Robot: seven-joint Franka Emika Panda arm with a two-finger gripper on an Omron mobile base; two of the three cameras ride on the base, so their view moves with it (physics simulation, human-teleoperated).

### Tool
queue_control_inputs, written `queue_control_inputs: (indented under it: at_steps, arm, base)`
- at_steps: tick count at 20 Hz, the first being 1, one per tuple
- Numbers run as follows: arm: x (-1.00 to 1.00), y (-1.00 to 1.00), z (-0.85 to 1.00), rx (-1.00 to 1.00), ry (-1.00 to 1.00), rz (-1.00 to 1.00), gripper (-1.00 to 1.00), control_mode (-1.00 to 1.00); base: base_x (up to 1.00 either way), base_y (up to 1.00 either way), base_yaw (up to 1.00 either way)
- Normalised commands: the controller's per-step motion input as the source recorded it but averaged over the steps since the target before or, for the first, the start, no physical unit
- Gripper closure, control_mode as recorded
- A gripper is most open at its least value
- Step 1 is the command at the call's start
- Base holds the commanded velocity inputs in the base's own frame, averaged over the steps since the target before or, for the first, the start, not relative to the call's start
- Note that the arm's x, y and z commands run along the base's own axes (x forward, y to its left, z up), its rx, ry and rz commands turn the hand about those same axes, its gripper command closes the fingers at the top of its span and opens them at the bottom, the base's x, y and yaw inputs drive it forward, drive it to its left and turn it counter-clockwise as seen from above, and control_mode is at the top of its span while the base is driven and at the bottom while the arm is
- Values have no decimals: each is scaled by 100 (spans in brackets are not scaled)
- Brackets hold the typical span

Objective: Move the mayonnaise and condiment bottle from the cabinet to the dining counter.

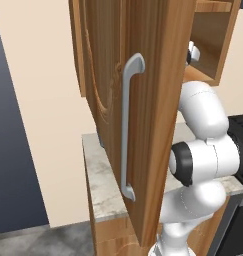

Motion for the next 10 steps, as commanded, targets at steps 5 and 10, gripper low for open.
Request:
queue_control_inputs:
  at_steps: [5, 10]
  arm:
    - [1, -1, 0, 0, 0, 0, -100, -100]
    - [1, 0, 0, 0, 0, 0, -100, -100]
  base:
    - [0, 0, 0]
    - [0, 0, 0]
